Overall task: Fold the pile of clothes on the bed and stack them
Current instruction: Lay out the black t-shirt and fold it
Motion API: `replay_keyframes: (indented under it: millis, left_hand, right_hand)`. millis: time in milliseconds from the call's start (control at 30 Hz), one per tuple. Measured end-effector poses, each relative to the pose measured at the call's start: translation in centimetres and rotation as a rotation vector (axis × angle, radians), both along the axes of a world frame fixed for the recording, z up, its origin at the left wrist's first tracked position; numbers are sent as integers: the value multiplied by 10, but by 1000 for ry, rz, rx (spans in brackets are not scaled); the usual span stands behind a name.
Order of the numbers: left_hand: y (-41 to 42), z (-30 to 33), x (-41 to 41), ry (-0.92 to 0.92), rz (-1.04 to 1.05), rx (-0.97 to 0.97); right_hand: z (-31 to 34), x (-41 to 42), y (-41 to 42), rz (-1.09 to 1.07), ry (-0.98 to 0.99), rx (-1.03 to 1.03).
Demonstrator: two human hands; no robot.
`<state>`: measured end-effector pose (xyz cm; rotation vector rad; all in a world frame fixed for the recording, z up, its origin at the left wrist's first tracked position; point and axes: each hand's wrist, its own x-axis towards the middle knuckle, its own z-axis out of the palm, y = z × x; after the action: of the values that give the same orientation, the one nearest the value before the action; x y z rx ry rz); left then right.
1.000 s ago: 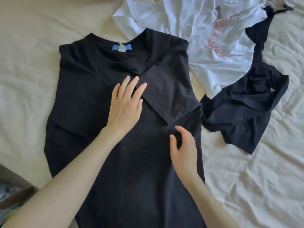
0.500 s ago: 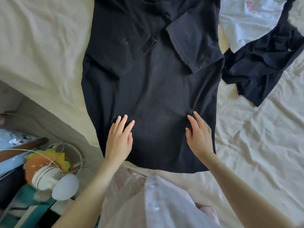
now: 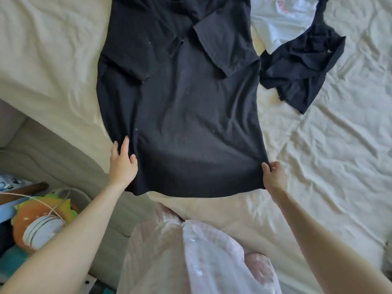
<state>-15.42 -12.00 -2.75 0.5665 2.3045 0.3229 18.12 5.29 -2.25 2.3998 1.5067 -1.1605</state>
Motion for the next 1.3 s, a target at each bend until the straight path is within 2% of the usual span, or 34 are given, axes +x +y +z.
replay_keyframes:
  millis: [167, 300, 433, 533, 600, 800, 867, 967, 1100, 1200, 1300]
  left_hand:
    - [-40, -9, 37, -115, -55, -132]
    - [-64, -11, 58, -216, -69, -198]
    - [-78, -8, 66, -235, -77, -234]
    - [-87, 0, 65, -211, -11, -180]
    - [-90, 5, 58, -203, 73, -137]
    - [-75, -5, 12, -74, 290, -11]
    - [-61, -16, -8, -98, 395, 69]
    - [-43, -32, -30, -299, 559, 169]
    - [-42, -44, -36, -460, 634, 193]
    - [-66, -41, -46, -468, 705, 273]
    - [-83, -35, -52, -366, 637, 316]
  right_hand:
    - [10, 17, -24, 138, 56, 155]
    - [6, 34, -20, 231, 18, 149]
    - [2, 29, -16, 325, -104, 119]
    - [3, 22, -35, 446, -240, 113]
    - [5, 14, -53, 553, -276, 184]
    - [-3, -47, -98, 995, -189, 316]
    - [-11, -70, -108, 1033, -170, 299]
    - [-23, -88, -116, 1032, -198, 221]
    - [-24, -85, -116, 1056, -234, 152]
    - [-20, -82, -112, 1092, -238, 109]
    - [-17, -83, -110, 1096, -236, 65]
